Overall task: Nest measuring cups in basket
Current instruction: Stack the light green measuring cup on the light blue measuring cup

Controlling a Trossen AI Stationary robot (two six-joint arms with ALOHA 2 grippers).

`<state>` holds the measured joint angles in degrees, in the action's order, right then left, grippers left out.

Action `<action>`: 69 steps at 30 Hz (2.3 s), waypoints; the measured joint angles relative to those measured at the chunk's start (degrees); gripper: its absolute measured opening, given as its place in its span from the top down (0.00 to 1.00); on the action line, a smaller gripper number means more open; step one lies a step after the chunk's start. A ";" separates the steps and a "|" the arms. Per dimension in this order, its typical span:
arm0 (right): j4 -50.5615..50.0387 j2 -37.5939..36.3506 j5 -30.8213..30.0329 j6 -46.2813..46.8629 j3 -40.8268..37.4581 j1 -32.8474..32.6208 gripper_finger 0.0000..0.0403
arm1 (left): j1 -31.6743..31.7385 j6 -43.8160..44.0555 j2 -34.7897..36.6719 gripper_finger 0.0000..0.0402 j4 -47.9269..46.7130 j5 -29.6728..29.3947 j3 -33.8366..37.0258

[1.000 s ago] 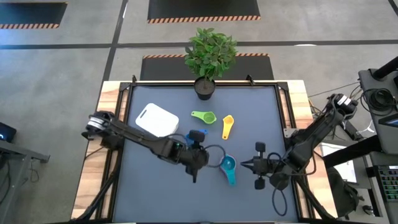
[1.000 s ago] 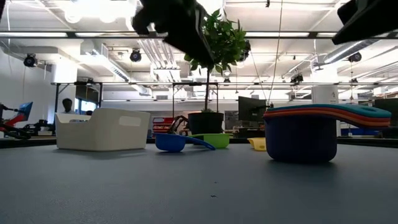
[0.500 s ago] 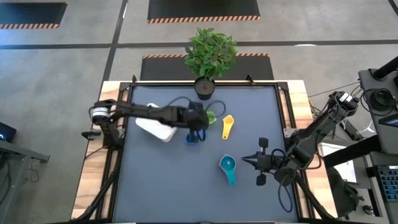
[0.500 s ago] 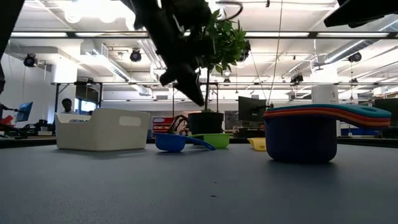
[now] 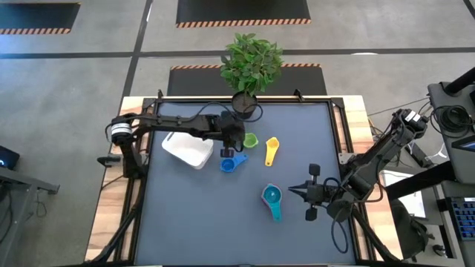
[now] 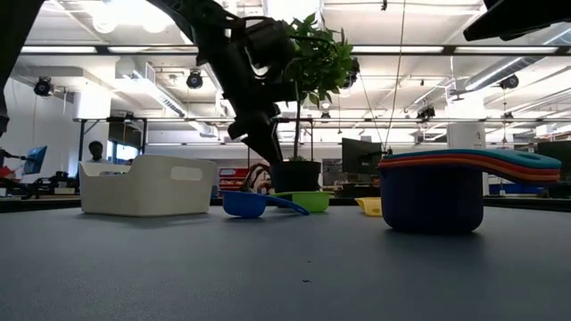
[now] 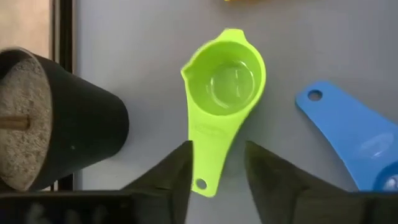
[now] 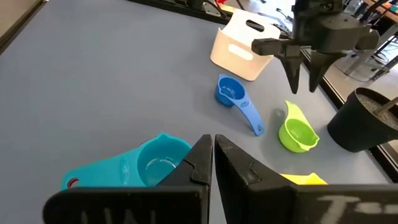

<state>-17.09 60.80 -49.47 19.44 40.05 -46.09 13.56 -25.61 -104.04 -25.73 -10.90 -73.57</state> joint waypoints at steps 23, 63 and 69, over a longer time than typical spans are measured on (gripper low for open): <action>-0.99 0.07 -0.10 0.32 -0.02 0.00 0.98 | 2.82 -2.95 -4.04 0.39 10.81 1.43 4.03; -1.08 0.04 -0.15 0.04 -0.07 0.00 0.98 | 5.18 -2.36 -8.88 0.63 13.53 7.68 3.95; -1.08 0.04 -0.15 0.04 -0.07 -0.02 0.98 | 4.86 -1.04 -8.79 0.74 13.51 7.57 3.96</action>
<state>-18.17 60.84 -49.63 19.49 39.99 -46.11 18.42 -26.65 -112.83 -12.22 -3.33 -69.61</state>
